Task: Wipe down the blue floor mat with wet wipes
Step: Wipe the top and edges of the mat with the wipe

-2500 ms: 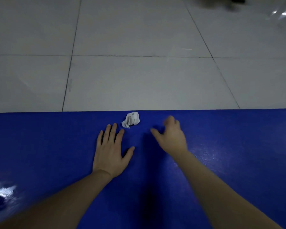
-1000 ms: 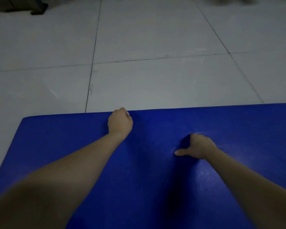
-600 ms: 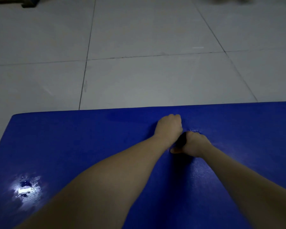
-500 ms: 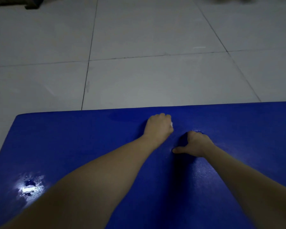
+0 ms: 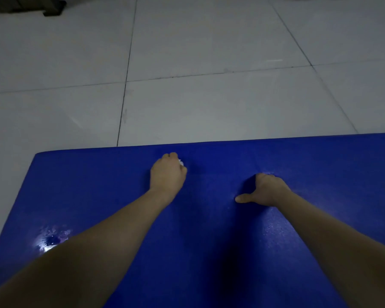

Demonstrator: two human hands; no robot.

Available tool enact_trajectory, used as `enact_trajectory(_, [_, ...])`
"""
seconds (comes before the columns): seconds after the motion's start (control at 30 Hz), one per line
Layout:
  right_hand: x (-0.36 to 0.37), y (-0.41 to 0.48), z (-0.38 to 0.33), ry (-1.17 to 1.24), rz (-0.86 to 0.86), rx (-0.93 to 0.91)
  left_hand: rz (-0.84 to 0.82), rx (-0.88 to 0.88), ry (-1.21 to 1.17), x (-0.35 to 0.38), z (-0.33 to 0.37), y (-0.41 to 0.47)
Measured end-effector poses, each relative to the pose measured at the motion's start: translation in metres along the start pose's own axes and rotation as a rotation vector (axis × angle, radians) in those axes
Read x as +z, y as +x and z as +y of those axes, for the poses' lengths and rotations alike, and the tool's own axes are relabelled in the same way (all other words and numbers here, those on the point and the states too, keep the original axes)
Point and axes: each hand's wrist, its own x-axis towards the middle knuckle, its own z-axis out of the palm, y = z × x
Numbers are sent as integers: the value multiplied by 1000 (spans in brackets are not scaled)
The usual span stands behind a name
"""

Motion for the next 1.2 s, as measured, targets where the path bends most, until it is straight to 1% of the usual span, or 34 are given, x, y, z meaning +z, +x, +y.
enact_trajectory(0.13, [0,1,1,-2,8,2,-81,76,-119,18,63,-3])
enact_trajectory(0.3, [4,6,0,-11,30,-65,-204,251,-199,42,141,-19])
enact_trajectory(0.37, [7,10,1,-16,51,-74,-204,350,-121,45,149,-22])
enact_trajectory(0.43, [8,10,3,-2,55,-73,-170,447,25,43,141,-21])
enact_trajectory(0.47, [9,9,5,12,56,-65,-155,464,79,41,133,-20])
enact_trajectory(0.5, [8,8,5,16,64,-56,-141,461,108,38,124,-19])
enact_trajectory(0.57, [5,4,6,-2,55,-27,-151,389,96,31,100,-18])
enact_trajectory(0.63, [3,1,5,-14,40,-12,-155,269,83,18,65,-21])
enact_trajectory(0.77, [2,-2,4,-16,40,-12,29,9,196,-11,-15,-37])
enact_trajectory(0.87, [4,-5,4,3,45,-19,27,-162,162,-15,-34,-48])
enact_trajectory(0.97, [7,-11,4,92,18,-55,18,-256,30,-5,-7,-49])
enact_trajectory(1.03, [4,-23,12,167,-79,-91,0,-248,-51,6,27,-53])
enact_trajectory(1.07, [3,-32,22,141,-132,-89,-17,-234,-74,13,46,-54])
enact_trajectory(1.1, [4,-44,35,59,-166,-68,-35,-219,-93,19,68,-56])
enact_trajectory(1.17, [14,-69,65,-158,-204,-12,-83,-156,-140,30,115,-64])
enact_trajectory(1.2, [21,-81,78,-212,-205,8,-112,-105,-163,36,138,-70])
